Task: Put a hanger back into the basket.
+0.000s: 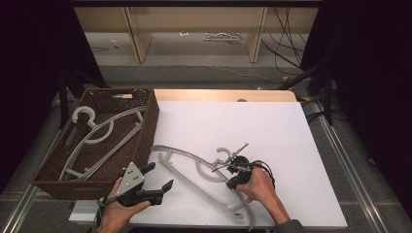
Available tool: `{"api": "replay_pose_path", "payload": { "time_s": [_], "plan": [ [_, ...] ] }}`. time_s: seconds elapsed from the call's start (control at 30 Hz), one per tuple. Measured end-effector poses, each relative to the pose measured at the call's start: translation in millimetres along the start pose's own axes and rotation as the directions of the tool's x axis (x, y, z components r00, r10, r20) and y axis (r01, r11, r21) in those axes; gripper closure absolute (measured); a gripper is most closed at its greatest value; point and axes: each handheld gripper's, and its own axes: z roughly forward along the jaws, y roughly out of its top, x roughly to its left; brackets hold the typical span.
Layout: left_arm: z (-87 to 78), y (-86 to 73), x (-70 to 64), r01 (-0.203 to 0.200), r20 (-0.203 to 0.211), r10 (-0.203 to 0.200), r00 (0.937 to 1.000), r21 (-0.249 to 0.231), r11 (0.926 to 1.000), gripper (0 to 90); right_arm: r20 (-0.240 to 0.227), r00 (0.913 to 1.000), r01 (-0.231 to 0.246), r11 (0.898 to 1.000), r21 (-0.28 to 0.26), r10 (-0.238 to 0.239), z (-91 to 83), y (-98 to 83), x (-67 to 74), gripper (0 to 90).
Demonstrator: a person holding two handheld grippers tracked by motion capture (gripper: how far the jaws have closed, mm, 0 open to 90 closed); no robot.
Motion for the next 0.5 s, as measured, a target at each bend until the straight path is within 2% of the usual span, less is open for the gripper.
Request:
{"api": "replay_pose_path", "payload": {
  "time_s": [0.03,0.17,0.27,0.43,0.5],
  "plan": [
    [-0.4,-0.3,-0.1,0.000,-0.001,0.000,1.0000,0.006,1.0000,17.9,-0.002,0.9999,0.010,1.000,0.014,-0.010,-0.7,1.2,-0.5,77.6],
    [0.1,0.0,0.5,0.005,0.003,-0.005,1.0000,0.000,1.0000,17.9,-0.012,0.9999,0.006,1.000,0.021,-0.006,-1.2,2.0,-2.4,78.0],
    [-0.1,-0.3,-0.1,0.009,0.000,-0.009,1.0000,0.012,0.9999,17.9,-0.014,0.9999,0.003,1.000,0.027,-0.002,-2.4,1.8,-5.2,79.3],
    [2.7,0.2,-0.4,-0.001,0.007,0.001,1.0000,0.016,0.9999,17.9,0.018,0.9998,0.000,0.999,0.033,0.000,-6.4,-1.3,-11.4,82.0],
    [4.3,0.6,-1.1,0.002,0.012,-0.002,0.9999,0.015,0.9999,18.0,0.011,0.9998,0.014,0.999,0.040,-0.014,-10.7,-5.3,-15.2,82.0]
  ]
}}
